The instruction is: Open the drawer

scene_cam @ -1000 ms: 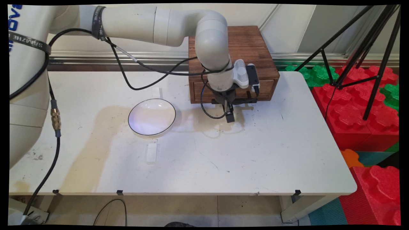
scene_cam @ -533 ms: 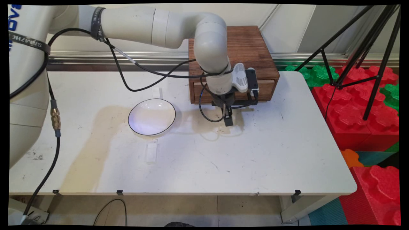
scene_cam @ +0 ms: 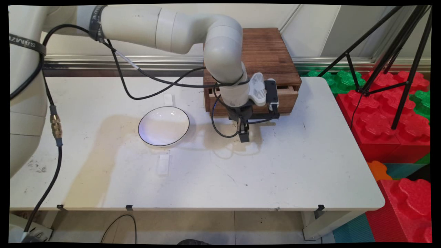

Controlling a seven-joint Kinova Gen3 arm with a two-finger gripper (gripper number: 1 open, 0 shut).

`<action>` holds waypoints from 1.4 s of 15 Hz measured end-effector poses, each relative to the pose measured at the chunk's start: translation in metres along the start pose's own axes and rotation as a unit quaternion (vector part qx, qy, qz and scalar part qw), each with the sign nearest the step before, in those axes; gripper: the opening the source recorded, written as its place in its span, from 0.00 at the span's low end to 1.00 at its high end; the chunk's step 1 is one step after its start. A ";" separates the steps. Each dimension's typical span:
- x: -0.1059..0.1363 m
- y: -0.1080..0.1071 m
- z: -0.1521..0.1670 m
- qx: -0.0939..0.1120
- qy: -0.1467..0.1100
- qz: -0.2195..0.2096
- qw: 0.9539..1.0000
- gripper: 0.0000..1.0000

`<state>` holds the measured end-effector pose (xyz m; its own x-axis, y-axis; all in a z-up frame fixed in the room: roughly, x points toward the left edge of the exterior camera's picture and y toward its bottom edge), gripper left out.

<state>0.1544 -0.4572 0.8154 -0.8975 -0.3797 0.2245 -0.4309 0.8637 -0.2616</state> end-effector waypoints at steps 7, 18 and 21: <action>-0.003 0.024 -0.013 -0.010 0.002 0.018 1.000 1.00; 0.000 0.060 -0.027 -0.025 0.008 0.041 0.999 1.00; 0.001 0.070 -0.031 -0.030 0.011 0.046 0.998 1.00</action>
<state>0.1264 -0.3865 0.8262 -0.9304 -0.2913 0.2225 -0.3398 0.9131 -0.2252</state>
